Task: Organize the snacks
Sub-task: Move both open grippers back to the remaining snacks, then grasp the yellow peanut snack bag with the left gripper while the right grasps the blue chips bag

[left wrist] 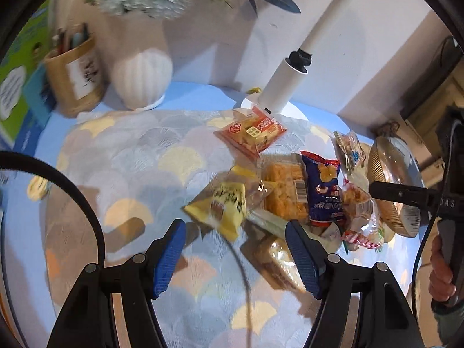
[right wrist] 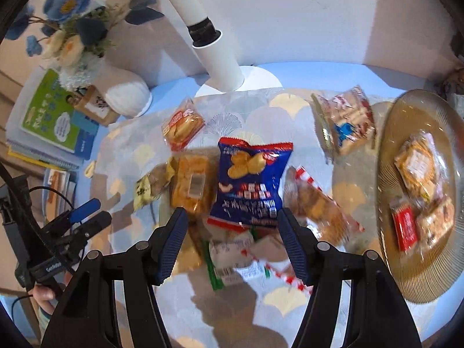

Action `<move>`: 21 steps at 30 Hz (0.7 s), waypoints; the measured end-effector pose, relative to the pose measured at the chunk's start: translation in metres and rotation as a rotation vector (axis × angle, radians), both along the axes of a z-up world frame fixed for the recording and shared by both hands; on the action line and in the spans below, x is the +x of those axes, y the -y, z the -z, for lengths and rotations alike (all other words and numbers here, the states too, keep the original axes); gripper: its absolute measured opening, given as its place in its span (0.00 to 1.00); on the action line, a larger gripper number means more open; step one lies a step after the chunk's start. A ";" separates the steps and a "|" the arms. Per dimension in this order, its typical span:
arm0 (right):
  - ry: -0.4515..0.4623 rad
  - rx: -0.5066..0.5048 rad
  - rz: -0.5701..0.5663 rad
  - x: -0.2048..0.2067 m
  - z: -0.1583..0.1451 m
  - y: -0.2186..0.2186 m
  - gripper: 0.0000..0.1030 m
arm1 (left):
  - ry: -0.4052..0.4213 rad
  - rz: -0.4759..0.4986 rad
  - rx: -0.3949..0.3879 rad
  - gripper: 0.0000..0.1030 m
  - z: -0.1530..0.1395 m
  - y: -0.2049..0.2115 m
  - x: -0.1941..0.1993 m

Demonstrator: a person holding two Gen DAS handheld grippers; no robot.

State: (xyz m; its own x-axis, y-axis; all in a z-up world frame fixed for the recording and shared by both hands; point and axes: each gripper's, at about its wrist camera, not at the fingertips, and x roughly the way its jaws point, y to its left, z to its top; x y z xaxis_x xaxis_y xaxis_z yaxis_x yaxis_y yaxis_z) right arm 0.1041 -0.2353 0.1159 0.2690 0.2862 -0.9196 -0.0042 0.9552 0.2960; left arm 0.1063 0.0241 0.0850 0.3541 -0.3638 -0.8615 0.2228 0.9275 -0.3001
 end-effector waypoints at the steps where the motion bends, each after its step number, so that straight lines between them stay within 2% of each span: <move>1: -0.012 -0.005 0.002 0.005 0.005 -0.001 0.62 | -0.007 0.012 -0.002 0.67 0.003 0.001 0.006; 15: -0.191 -0.078 0.079 0.045 0.069 -0.012 0.62 | -0.092 0.130 -0.013 0.67 0.052 0.018 0.058; 17: -0.210 -0.058 0.087 0.046 0.076 -0.012 0.64 | -0.103 0.131 -0.020 0.67 0.058 0.019 0.059; 21: -0.213 -0.088 0.069 0.051 0.078 -0.020 0.68 | -0.117 0.119 -0.038 0.67 0.068 0.020 0.061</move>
